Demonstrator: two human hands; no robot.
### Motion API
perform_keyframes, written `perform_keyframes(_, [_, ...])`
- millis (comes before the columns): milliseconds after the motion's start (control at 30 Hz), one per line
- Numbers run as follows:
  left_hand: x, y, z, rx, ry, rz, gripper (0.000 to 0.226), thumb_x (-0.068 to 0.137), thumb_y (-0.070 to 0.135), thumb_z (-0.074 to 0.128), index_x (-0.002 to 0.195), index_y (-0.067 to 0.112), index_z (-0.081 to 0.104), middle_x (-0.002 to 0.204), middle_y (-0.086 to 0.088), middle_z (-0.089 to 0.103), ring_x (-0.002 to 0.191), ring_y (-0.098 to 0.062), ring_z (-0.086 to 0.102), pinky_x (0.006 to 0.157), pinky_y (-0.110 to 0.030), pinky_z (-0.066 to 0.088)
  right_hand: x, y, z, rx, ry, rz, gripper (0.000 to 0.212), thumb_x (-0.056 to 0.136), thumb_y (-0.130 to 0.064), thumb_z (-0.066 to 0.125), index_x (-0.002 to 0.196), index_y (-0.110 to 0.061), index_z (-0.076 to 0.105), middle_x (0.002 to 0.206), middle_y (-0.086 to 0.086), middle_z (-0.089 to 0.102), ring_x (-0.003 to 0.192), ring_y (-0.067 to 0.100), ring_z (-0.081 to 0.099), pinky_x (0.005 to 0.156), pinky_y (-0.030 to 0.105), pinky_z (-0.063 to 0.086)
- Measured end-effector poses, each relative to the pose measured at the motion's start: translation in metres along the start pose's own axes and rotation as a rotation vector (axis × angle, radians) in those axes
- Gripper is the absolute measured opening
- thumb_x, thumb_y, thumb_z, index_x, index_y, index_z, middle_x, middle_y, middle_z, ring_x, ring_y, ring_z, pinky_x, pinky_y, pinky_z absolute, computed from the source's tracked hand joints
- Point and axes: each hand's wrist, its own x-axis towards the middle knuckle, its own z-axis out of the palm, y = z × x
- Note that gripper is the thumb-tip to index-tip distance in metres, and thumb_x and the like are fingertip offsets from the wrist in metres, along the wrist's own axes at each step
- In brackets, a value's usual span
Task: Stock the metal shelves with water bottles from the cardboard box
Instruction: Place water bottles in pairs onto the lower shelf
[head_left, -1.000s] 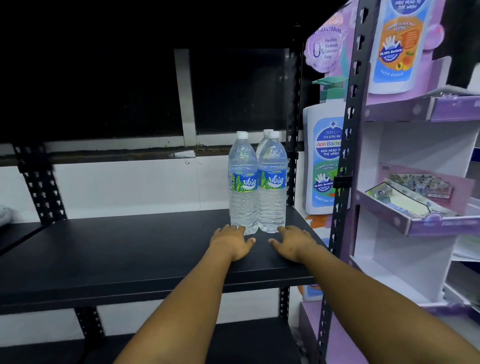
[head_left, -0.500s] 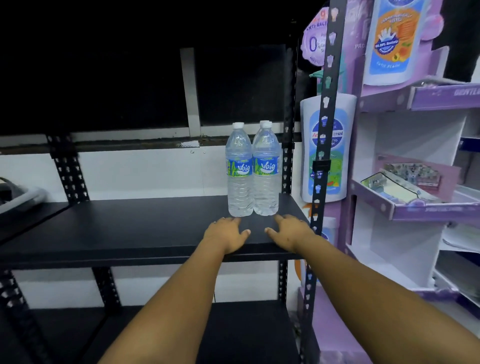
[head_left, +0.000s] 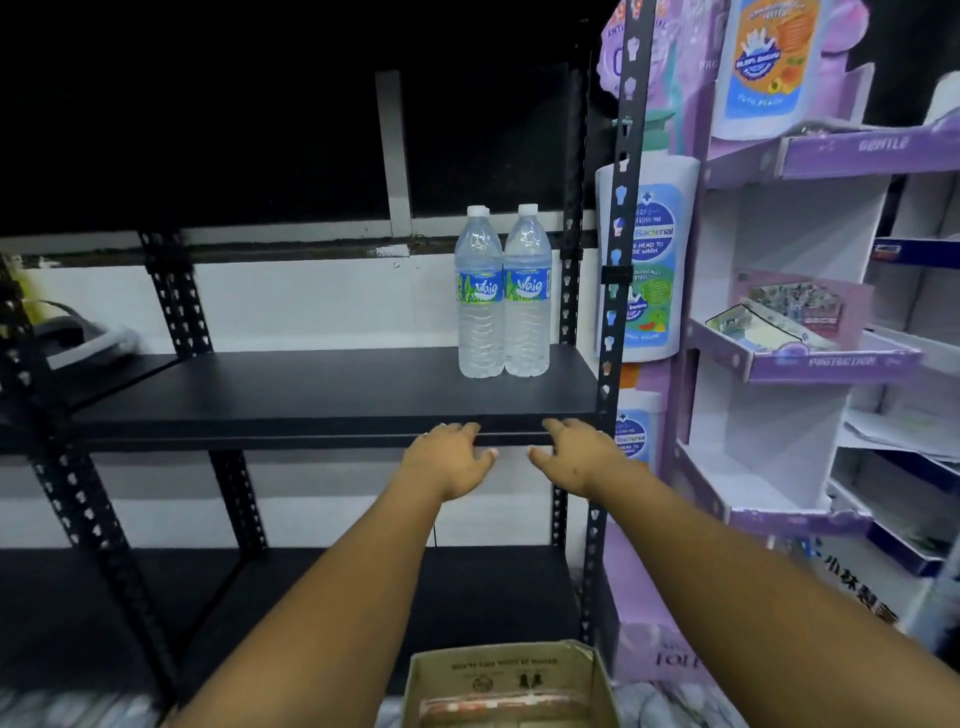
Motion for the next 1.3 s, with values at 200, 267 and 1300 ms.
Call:
perform_keyframes(200, [-0.053,-0.005,0.041,0.007,-0.032,-0.007,0.063,0.1,0.049,0.035,0.151,0.012,0.027,0.156,-0.01,0.032,0.144,-0.027,0.028,0.115,-0.04,0.027,-0.046,-0.006,0.044,-0.004,-0.02,-0.008,0.066,0.097,-0.052,0.036,0.151,-0.016,0.024,0.153,0.011,0.031,0.138,0.031,0.033,0.111,0.044,0.029])
perform_keyframes(267, [-0.072,-0.008,0.056,-0.001,-0.038,-0.01,0.063,0.101,0.049,0.034,0.153,0.015,0.024,0.158,-0.008,0.029,0.145,-0.027,0.026,0.116,-0.041,0.026,-0.06,-0.006,0.066,-0.009,-0.025,-0.01,0.065,0.097,-0.053,0.036,0.15,-0.016,0.026,0.151,0.012,0.035,0.135,0.032,0.036,0.109,0.044,0.032])
perform_keyframes(1300, [-0.37,-0.12,0.241,-0.178,-0.128,-0.383,0.073,0.09,0.055,0.031,0.146,0.009,0.038,0.145,-0.016,0.045,0.134,-0.033,0.04,0.109,-0.043,0.035,-0.243,-0.121,0.297,0.141,-0.397,-0.25,0.061,0.096,-0.05,0.042,0.146,-0.015,0.036,0.148,0.014,0.039,0.135,0.032,0.036,0.109,0.039,0.032])
